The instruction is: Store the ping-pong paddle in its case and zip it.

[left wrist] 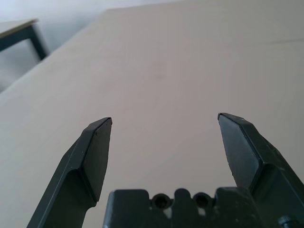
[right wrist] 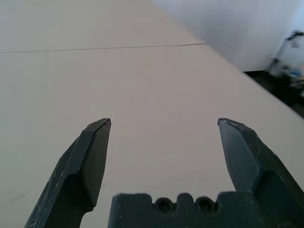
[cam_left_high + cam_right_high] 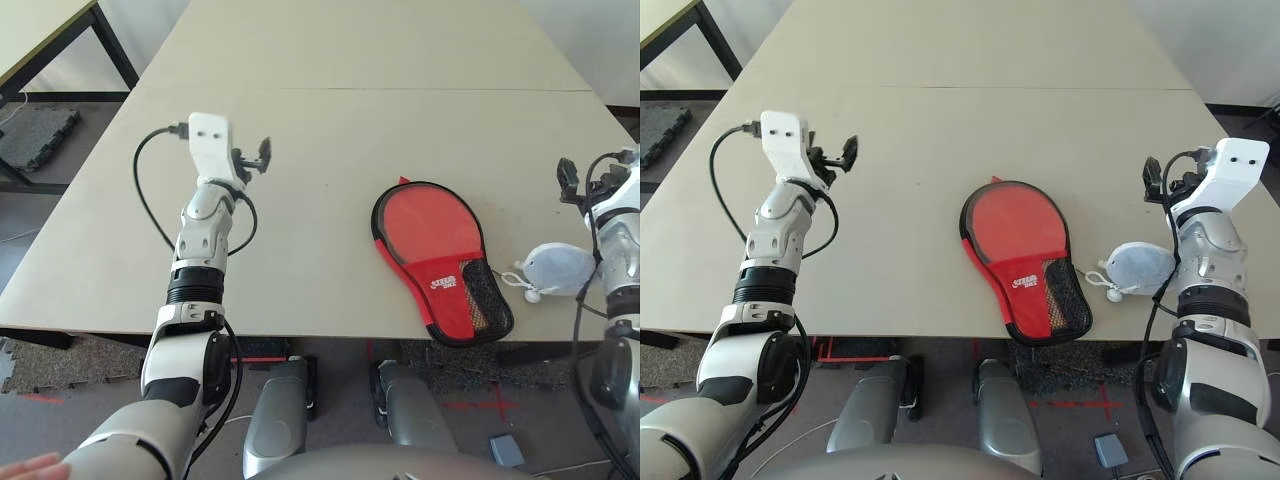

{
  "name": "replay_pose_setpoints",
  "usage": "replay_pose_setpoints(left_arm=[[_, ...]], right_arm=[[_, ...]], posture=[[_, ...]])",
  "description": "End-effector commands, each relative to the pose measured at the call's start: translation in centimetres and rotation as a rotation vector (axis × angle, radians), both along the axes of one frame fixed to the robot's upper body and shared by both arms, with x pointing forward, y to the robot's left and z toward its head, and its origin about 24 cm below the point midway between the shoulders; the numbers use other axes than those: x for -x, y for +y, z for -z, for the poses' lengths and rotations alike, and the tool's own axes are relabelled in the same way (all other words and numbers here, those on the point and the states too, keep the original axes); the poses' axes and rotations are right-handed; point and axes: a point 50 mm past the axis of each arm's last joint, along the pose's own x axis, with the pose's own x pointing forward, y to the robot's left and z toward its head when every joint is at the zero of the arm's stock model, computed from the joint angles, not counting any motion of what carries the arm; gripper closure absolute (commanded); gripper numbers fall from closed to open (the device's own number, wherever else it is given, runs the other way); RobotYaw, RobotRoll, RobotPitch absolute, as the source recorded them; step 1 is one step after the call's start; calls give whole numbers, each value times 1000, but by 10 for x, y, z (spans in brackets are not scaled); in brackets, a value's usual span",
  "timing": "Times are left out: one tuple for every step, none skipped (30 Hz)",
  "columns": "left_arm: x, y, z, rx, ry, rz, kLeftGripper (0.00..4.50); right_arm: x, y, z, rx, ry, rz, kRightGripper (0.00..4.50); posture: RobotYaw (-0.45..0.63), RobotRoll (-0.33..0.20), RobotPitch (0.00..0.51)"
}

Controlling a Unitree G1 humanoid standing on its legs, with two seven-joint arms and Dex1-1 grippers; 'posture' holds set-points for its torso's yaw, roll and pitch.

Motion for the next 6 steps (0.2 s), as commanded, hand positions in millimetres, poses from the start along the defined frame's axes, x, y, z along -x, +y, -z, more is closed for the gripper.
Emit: replay_pose_setpoints(left_arm=[[6, 8, 13, -53, -2, -40, 0], [6, 8, 13, -89, -7, -37, 0], [6, 9, 11, -81, -22, -60, 0], [6, 10, 10, -69, -33, -79, 0], [6, 11, 9, -41, -37, -95, 0], [5, 11, 9, -25, -42, -106, 0]], right_arm=[[2, -1, 11, 4, 27, 68, 15], [2, -1, 12, 5, 29, 76, 15], [3, -1, 13, 2, 31, 83, 15], [3, -2, 14, 0, 32, 87, 15], [3, -1, 15, -6, 35, 89, 15], [2, -1, 16, -12, 34, 87, 15]], posture=[[23, 0, 136], [23, 0, 139], [26, 0, 139], [26, 0, 139], [23, 0, 137], [21, 0, 136]])
